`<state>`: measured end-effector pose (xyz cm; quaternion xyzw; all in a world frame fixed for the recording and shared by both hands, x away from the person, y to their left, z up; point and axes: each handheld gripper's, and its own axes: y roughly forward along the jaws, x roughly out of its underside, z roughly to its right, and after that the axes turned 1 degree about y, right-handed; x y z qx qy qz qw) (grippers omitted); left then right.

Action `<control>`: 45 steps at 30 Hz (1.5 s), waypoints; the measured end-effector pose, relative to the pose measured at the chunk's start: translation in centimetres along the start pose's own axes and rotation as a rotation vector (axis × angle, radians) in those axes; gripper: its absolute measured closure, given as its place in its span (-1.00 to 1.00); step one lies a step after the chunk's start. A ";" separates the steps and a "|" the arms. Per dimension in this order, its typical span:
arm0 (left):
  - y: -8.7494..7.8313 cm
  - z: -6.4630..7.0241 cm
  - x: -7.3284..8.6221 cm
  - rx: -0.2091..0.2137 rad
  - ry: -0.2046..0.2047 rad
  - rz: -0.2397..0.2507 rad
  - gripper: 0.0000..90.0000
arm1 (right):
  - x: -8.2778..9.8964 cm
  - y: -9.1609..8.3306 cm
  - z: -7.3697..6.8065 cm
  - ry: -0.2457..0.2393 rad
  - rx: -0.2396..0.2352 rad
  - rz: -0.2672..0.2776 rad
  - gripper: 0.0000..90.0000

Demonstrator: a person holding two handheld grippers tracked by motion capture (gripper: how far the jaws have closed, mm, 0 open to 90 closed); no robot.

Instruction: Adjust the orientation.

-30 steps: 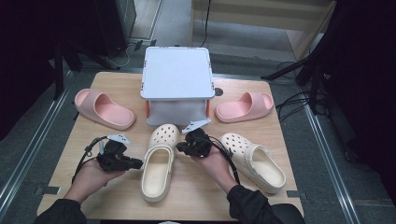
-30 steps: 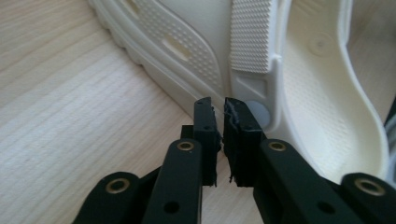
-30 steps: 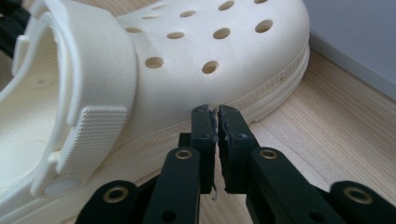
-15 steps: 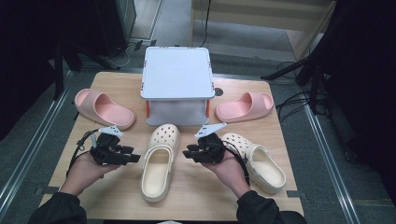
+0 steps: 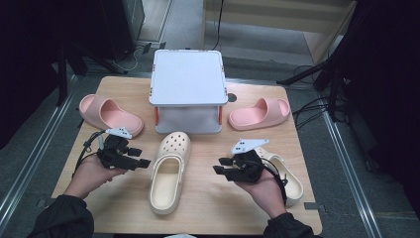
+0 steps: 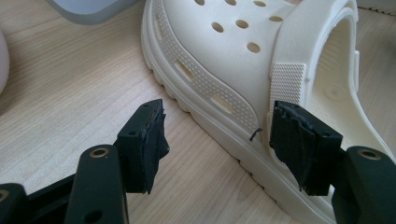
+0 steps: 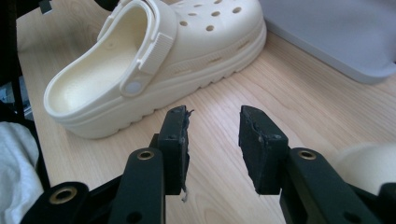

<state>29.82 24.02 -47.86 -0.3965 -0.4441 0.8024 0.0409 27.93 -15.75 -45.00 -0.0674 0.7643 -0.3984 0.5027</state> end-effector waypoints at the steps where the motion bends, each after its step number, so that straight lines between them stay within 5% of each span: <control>1: 0.0 -0.1 -0.1 -0.004 0.003 0.001 -0.22 | 0.2 -0.4 0.0 0.005 0.003 0.000 0.41; 14: 0.1 -0.9 -1.2 0.012 -0.019 0.000 -0.22 | 3.3 -4.3 1.1 0.061 0.062 -0.013 0.39; 32: 0.8 -1.1 -1.8 0.019 -0.002 -0.026 -0.22 | 7.8 -9.9 3.4 0.158 0.221 0.006 0.27; 40: 0.8 -1.0 -1.8 0.020 0.002 -0.024 -0.22 | 8.4 -8.4 4.8 0.185 0.219 -0.051 0.25; 45: 0.9 -1.0 -1.8 0.022 -0.001 -0.027 -0.22 | 8.1 -6.8 5.5 0.180 0.193 -0.109 0.47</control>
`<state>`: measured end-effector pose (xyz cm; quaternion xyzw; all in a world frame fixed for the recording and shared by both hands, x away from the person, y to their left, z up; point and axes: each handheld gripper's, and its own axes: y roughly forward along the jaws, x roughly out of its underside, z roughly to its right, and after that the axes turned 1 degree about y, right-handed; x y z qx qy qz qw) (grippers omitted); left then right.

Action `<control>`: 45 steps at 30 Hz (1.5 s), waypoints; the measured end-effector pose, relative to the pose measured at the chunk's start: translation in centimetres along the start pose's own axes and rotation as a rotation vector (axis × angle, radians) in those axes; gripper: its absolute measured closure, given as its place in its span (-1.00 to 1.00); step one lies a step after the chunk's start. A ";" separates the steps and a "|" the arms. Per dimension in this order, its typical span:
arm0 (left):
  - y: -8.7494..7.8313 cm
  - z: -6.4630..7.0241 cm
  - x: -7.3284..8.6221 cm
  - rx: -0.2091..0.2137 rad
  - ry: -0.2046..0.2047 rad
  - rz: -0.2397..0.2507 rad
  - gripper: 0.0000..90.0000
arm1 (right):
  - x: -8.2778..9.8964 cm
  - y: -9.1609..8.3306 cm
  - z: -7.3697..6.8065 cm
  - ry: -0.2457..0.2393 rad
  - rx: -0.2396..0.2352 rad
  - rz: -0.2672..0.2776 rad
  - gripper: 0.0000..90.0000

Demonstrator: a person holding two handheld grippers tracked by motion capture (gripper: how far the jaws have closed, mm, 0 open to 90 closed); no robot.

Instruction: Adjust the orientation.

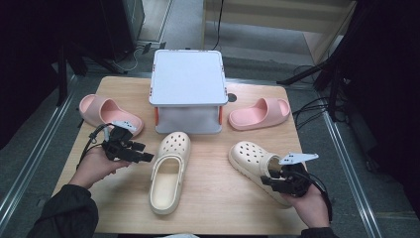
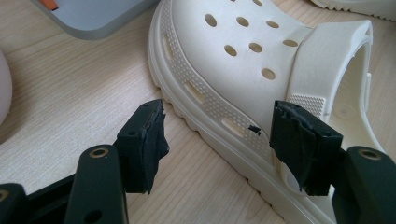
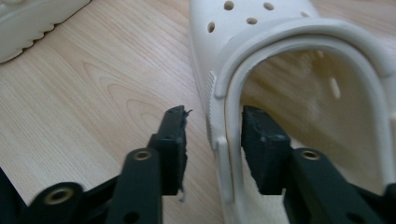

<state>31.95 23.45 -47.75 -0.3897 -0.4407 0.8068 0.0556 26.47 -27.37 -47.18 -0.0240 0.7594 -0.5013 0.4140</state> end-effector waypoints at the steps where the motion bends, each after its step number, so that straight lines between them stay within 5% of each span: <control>1: 0.0 0.0 0.0 0.000 0.002 -0.001 -0.22 | -0.1 0.2 0.0 -0.008 0.004 -0.002 0.52; 8: -0.2 -0.1 0.1 0.000 -0.004 -0.001 -0.22 | -0.8 0.1 -0.1 0.003 0.035 0.006 0.74; 11: -0.3 -0.1 0.3 -0.007 -0.005 -0.003 -0.22 | -1.8 -0.2 -0.6 0.054 0.037 0.028 0.75; 16: -0.6 0.0 0.5 -0.009 -0.002 0.005 -0.22 | -3.7 -0.1 -2.3 0.009 0.081 0.071 0.75; 21: -1.0 0.1 0.9 -0.016 -0.008 0.019 -0.22 | -5.3 0.5 -3.6 -0.010 0.057 0.100 0.75; 35: -1.6 0.5 1.8 -0.022 -0.006 0.031 -0.17 | -9.0 5.4 -6.3 -0.075 0.024 0.056 0.75; 45: -1.9 0.8 2.5 -0.031 0.001 0.030 -0.17 | -9.7 6.7 -7.1 -0.078 0.013 0.047 0.74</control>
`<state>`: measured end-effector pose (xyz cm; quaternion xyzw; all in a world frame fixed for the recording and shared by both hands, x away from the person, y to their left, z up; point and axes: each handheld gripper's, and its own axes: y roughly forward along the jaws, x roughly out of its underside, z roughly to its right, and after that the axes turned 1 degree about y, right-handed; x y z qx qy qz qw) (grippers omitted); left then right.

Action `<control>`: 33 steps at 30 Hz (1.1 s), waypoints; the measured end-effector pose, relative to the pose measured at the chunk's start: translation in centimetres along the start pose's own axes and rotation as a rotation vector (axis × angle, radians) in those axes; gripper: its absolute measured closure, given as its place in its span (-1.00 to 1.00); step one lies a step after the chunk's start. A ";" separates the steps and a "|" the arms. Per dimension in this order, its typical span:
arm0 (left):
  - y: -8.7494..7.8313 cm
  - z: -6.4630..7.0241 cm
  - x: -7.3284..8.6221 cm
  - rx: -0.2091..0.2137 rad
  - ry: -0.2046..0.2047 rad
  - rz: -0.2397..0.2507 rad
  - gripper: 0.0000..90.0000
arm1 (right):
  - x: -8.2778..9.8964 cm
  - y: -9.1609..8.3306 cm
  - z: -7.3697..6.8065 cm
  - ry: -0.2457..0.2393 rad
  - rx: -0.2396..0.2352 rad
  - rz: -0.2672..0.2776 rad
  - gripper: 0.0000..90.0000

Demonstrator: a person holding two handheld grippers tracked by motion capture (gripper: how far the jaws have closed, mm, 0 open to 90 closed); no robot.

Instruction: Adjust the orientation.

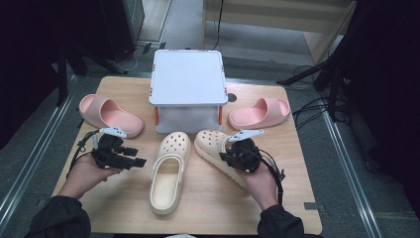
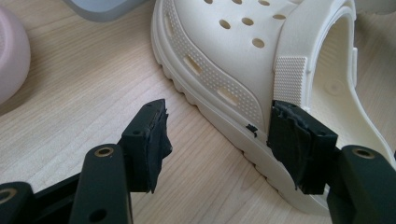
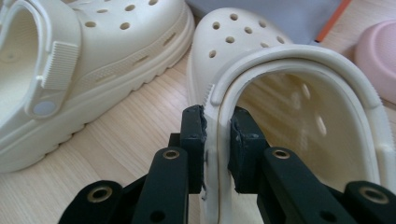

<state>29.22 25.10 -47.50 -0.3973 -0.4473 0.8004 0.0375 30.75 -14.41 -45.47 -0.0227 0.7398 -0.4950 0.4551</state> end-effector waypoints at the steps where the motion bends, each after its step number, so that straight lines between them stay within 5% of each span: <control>1: -0.1 0.0 0.1 -0.003 -0.004 0.004 -0.17 | 0.0 0.2 -0.1 -0.006 -0.003 -0.006 0.74; 20: 0.0 0.4 0.7 -0.004 -0.005 0.003 -0.13 | 0.4 1.7 -1.2 -0.024 -0.066 -0.038 0.59; 26: 0.2 0.3 0.6 -0.001 0.000 -0.005 -0.10 | 0.6 -0.1 -0.5 -0.024 -0.100 0.019 0.57; 33: 0.4 0.3 0.4 0.025 0.005 -0.013 0.15 | 1.2 -3.0 1.2 -0.024 -0.063 0.080 0.71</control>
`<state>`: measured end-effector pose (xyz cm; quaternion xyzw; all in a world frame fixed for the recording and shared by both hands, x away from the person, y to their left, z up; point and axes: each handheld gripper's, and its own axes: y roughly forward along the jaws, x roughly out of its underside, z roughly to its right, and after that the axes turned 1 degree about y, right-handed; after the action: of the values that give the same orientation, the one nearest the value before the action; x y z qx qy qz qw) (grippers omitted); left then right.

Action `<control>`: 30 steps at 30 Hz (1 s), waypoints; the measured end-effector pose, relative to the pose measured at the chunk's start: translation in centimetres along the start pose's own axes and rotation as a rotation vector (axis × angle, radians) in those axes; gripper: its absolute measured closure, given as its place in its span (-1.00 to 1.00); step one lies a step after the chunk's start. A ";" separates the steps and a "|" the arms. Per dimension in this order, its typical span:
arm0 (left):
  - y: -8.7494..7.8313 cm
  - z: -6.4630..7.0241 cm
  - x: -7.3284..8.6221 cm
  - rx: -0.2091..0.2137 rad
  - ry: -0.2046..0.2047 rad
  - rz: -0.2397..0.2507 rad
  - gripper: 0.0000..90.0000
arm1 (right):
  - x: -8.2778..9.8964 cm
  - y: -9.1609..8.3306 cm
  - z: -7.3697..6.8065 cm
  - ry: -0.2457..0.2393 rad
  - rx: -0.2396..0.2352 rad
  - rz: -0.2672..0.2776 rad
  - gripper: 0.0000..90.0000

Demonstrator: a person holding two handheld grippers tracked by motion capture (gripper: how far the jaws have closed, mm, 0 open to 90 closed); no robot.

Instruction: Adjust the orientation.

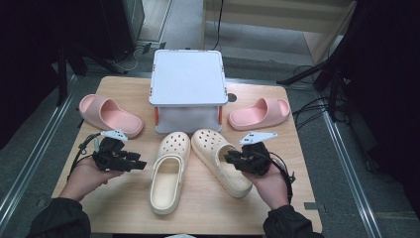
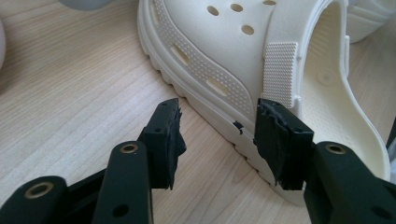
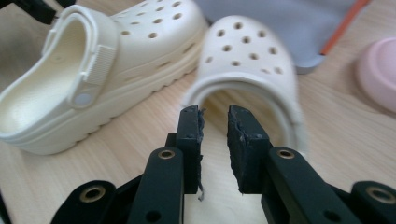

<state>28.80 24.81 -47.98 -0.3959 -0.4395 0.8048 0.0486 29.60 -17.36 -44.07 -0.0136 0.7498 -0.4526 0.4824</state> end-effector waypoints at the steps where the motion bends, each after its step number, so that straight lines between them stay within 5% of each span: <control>1: 0.0 -0.1 0.0 0.000 -0.001 0.001 0.18 | 0.1 -0.2 0.4 0.005 0.006 0.006 0.71; 13: 0.2 -0.3 -0.2 -0.005 0.009 0.001 0.25 | 1.6 0.8 4.9 0.016 0.067 -0.017 0.76; 19: 0.6 -0.1 -0.3 -0.005 0.009 -0.002 0.25 | 2.2 1.4 5.5 -0.015 0.067 -0.035 0.75; 22: 0.7 0.0 -0.3 -0.006 0.012 -0.009 0.24 | 2.5 1.6 6.0 0.023 0.049 -0.045 0.74; 30: 1.4 -0.1 -0.4 0.034 -0.014 -0.037 0.33 | 2.9 1.9 6.1 0.020 0.055 -0.074 0.73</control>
<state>29.47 23.89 -48.80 -0.3813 -0.4333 0.8138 0.0673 33.35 -21.60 -48.21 -0.0234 0.7408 -0.4907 0.4581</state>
